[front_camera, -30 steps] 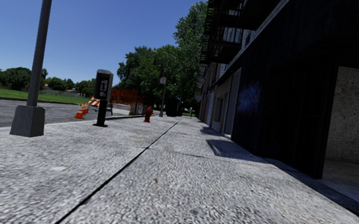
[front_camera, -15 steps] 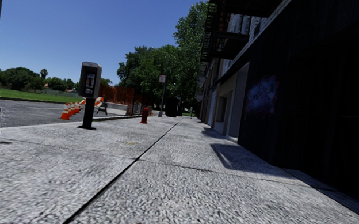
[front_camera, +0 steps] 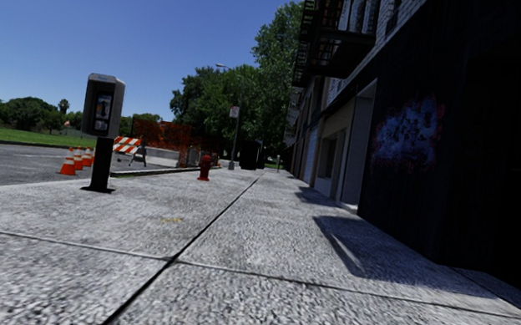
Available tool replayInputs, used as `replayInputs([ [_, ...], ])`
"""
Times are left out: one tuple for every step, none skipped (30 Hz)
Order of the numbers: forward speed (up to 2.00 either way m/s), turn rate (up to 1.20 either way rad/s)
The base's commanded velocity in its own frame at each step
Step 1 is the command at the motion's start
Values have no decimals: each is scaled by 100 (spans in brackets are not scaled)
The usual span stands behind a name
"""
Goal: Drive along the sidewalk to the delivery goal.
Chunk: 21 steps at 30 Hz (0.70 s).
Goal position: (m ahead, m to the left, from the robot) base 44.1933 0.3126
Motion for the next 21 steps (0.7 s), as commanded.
replayInputs([
  [200, 0],
  [200, 0],
  [200, 0],
  [200, 0],
  [200, 0],
  [200, 0],
  [200, 0],
  [200, 0],
  [200, 0],
  [200, 0],
  [200, 0],
  [200, 0],
  [200, 0],
  [200, 0],
  [200, 0],
  [200, 0],
  [200, 0],
  [200, 0],
  [200, 0],
  [200, 0],
  [200, 0],
])
